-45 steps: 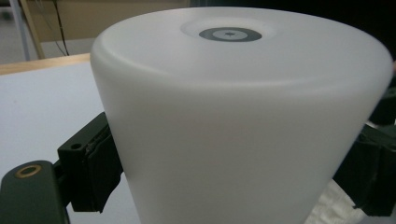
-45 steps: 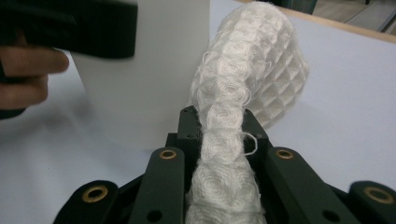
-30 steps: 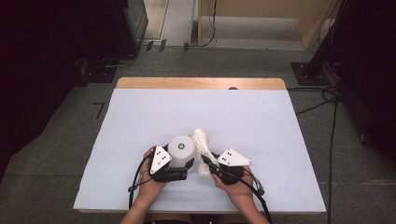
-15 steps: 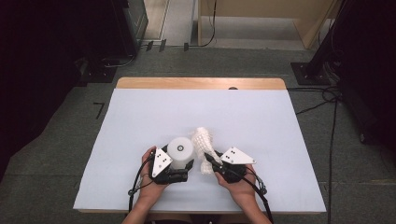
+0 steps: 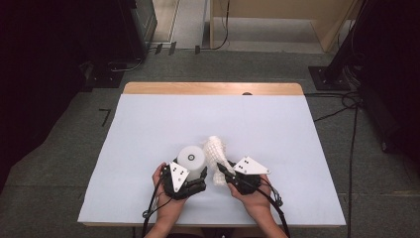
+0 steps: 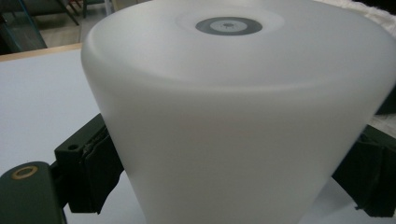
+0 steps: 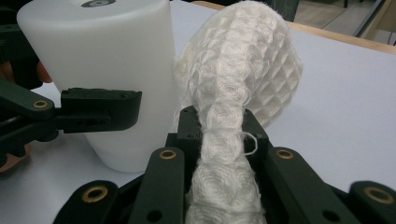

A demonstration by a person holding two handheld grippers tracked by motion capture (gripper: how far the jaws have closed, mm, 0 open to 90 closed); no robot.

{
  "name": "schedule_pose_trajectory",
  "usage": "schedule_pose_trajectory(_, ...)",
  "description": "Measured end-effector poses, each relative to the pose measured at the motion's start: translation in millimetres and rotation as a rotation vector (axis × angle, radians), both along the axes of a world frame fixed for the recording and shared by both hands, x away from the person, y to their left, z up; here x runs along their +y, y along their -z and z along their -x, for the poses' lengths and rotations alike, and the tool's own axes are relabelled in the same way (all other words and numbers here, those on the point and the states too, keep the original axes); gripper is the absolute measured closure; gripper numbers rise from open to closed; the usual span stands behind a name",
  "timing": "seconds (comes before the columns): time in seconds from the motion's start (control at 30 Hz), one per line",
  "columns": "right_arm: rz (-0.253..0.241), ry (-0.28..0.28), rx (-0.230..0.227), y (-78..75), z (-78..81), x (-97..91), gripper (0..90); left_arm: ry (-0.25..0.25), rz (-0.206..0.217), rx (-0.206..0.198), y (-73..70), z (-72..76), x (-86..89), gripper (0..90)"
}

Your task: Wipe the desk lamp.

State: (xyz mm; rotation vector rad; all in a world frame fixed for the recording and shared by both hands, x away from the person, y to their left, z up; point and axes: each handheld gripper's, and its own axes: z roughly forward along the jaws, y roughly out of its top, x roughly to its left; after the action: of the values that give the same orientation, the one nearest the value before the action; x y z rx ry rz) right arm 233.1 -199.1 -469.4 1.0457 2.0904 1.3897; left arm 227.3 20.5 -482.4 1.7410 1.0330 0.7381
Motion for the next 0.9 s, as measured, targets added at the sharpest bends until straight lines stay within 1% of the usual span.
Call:
schedule_pose_trajectory(0.1, 0.001, 0.0, 0.002, 0.6, 0.1, 0.8, 75.6, 0.02, 0.003, 0.014, -1.8, -2.0, 2.5, 8.1)
schedule_pose_trajectory(0.17, 0.008, 0.0, 0.003, 1.4, 0.0, 1.2, 75.6, 0.045, 0.0, 0.016, -3.0, -3.5, 4.2, 8.3)
schedule_pose_trajectory(0.2, 0.01, 0.004, 0.005, 2.2, -0.1, 2.0, 75.7, 0.064, 0.006, 0.014, -3.8, -4.4, 5.5, 8.3)
schedule_pose_trajectory(0.23, 0.018, 0.006, 0.012, 3.0, -0.1, 2.5, 75.7, 0.087, 0.02, 0.016, -5.5, -5.2, 7.8, 8.3)
schedule_pose_trajectory(0.27, 0.029, 0.012, 0.014, 4.2, -0.6, 3.2, 75.7, 0.107, 0.052, 0.016, -8.4, -5.7, 10.9, 8.3)
schedule_pose_trajectory(0.3, 0.042, 0.025, 0.022, 5.9, -0.8, 4.4, 75.7, 0.116, 0.066, 0.012, -10.5, -6.0, 12.9, 8.3)
schedule_pose_trajectory(0.37, 0.053, 0.036, 0.033, 8.1, -0.8, 6.2, 75.7, 0.15, 0.101, -0.003, -16.7, -6.3, 17.3, 8.3)
schedule_pose_trajectory(0.47, 0.054, 0.023, 0.043, 9.1, 0.6, 9.9, 75.7, 0.191, 0.118, -0.008, -20.3, -6.9, 20.2, 8.3)
schedule_pose_trajectory(0.53, 0.038, -0.004, 0.028, 6.4, 3.1, 12.3, 75.7, 0.201, 0.114, -0.005, -19.6, -8.0, 21.1, 8.3)
schedule_pose_trajectory(0.57, 0.027, -0.019, 0.016, 4.4, 4.6, 13.6, 75.7, 0.207, 0.119, 0.0, -18.9, -8.9, 21.8, 8.4)
schedule_pose_trajectory(0.63, 0.02, -0.028, 0.001, -0.5, 7.4, 14.8, 75.7, 0.216, 0.134, 0.018, -17.8, -10.8, 23.8, 8.4)
schedule_pose_trajectory(0.67, 0.003, -0.032, -0.006, -3.0, 8.2, 14.1, 75.8, 0.219, 0.141, 0.025, -17.2, -11.7, 24.2, 8.4)
schedule_pose_trajectory(0.73, -0.021, -0.033, -0.02, -8.3, 9.8, 12.6, 75.8, 0.23, 0.136, 0.032, -15.9, -12.3, 23.7, 8.4)
schedule_pose_trajectory(0.83, -0.035, -0.035, -0.066, -17.6, 12.4, 10.0, 75.8, 0.252, 0.118, 0.033, -14.0, -11.0, 19.1, 8.4)
schedule_pose_trajectory(0.9, -0.047, -0.03, -0.088, -23.4, 14.3, 7.5, 75.8, 0.265, 0.111, 0.036, -13.2, -10.6, 16.9, 8.4)
